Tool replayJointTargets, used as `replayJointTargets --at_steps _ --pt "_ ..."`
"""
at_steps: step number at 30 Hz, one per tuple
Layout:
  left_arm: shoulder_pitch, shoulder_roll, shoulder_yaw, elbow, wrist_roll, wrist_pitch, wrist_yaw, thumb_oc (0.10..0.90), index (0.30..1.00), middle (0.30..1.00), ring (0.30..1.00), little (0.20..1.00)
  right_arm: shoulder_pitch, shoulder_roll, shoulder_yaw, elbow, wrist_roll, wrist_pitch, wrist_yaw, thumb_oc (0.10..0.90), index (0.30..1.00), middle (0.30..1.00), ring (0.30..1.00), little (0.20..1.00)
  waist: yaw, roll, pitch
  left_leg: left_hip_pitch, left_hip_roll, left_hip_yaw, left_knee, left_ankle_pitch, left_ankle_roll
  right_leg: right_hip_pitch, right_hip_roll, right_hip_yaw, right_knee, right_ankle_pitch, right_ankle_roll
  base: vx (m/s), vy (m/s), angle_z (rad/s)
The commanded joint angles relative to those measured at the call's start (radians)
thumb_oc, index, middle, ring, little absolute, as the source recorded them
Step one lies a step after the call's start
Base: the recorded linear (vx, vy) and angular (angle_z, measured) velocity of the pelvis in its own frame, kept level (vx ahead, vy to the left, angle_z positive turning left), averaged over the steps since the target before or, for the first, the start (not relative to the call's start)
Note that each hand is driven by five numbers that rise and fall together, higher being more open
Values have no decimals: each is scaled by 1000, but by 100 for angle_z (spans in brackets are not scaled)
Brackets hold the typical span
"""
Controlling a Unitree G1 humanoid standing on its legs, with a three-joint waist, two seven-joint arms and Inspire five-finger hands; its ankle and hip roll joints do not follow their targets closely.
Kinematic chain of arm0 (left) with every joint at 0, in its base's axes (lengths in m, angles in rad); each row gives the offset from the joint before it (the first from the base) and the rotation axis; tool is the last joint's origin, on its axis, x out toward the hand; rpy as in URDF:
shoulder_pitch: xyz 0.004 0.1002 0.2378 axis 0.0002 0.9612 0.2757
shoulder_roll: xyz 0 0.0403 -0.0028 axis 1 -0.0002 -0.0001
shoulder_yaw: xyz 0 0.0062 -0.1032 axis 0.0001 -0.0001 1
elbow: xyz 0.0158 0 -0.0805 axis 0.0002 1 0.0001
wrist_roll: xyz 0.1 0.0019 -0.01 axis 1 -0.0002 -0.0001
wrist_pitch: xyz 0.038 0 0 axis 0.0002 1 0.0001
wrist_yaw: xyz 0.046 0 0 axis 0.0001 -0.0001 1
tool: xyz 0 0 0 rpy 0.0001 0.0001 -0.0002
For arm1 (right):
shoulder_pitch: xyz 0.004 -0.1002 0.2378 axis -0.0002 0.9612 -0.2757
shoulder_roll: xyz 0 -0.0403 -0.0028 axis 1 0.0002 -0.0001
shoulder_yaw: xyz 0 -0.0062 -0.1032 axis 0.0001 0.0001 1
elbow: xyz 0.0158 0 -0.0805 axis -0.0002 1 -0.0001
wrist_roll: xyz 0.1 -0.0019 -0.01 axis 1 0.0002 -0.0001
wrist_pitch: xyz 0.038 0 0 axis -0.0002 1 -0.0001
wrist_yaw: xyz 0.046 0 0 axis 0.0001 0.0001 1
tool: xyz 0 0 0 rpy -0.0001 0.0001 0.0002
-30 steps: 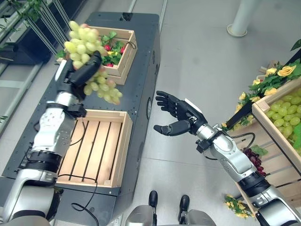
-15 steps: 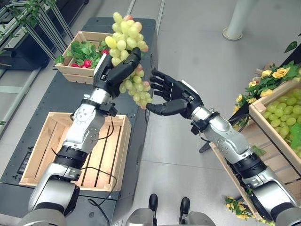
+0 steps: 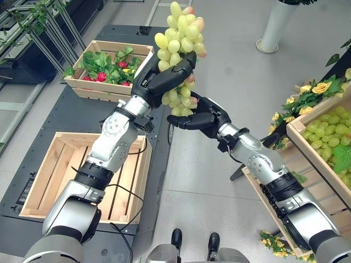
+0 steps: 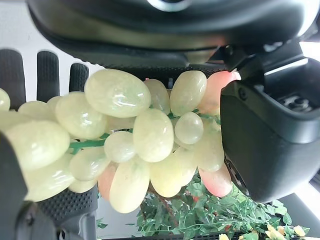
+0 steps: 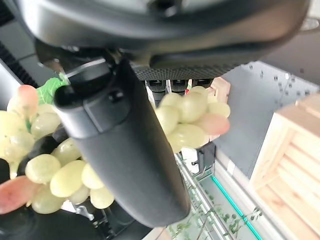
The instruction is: Pick up the fruits from the basket on one side to the basket on the other side
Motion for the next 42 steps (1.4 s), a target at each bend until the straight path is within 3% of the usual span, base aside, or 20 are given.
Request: replayJointTargets --at_steps 1,14,23,25,38,39,40,41,42 --pt "-115 -55 -38 34 11 -92 -31 400 300 300 300 300 -43 96 -5 73 96 -64 -13 800 900 900 900 900 19 -4 -295 -28 -53 -45 -24 -18 -19 -18 2 7 2 10 -27 0 0 0" --pt "-96 -39 -56 90 48 -52 -60 400 300 300 300 300 -74 97 -48 58 130 -157 -74 800 900 900 900 900 21 -4 -298 -18 -52 -32 -24 -20 -17 -12 3 9 2 11 -26 0 0 0" --pt "-90 -38 -60 160 47 -59 -96 400 300 300 300 300 -74 85 -87 63 169 -210 -19 800 900 900 900 900 13 -2 -300 -14 -50 -26 -24 -23 -16 -12 4 16 2 11 -25 0 0 0" --pt "-89 -44 -59 164 49 -61 -101 400 300 300 300 300 -73 89 -90 57 181 -221 -3 400 300 300 300 300 12 -2 -301 -14 -50 -26 -24 -23 -17 -11 5 17 2 10 -25 0 0 0" --pt "-82 -54 -45 163 61 -59 -80 400 300 300 300 300 -65 93 -105 70 178 -225 4 400 300 300 300 300 12 -2 -300 -13 -46 -25 -24 -25 -19 -10 7 13 2 7 -25 0 0 0" --pt "-81 -54 -44 166 65 -56 -77 458 387 387 387 387 -65 93 -104 70 182 -225 2 400 300 300 300 300 11 -2 -301 -13 -45 -23 -24 -25 -20 -10 7 14 2 7 -25 0 0 0" --pt "-83 -54 -44 168 67 -53 -74 568 552 552 552 552 -65 94 -103 71 184 -226 0 400 300 300 300 300 10 -2 -301 -14 -45 -22 -24 -25 -20 -11 7 15 2 7 -24 0 0 0" --pt "-82 -54 -45 170 68 -53 -74 607 611 611 611 611 -65 94 -103 70 184 -227 -1 400 300 300 300 300 10 -2 -301 -14 -45 -21 -24 -25 -20 -11 7 16 2 7 -24 0 0 0" --pt "-82 -53 -44 171 69 -54 -74 693 740 740 740 740 -64 93 -103 70 184 -227 -1 400 300 300 300 300 10 -2 -301 -15 -45 -21 -24 -25 -20 -12 7 16 2 7 -24 0 0 0"
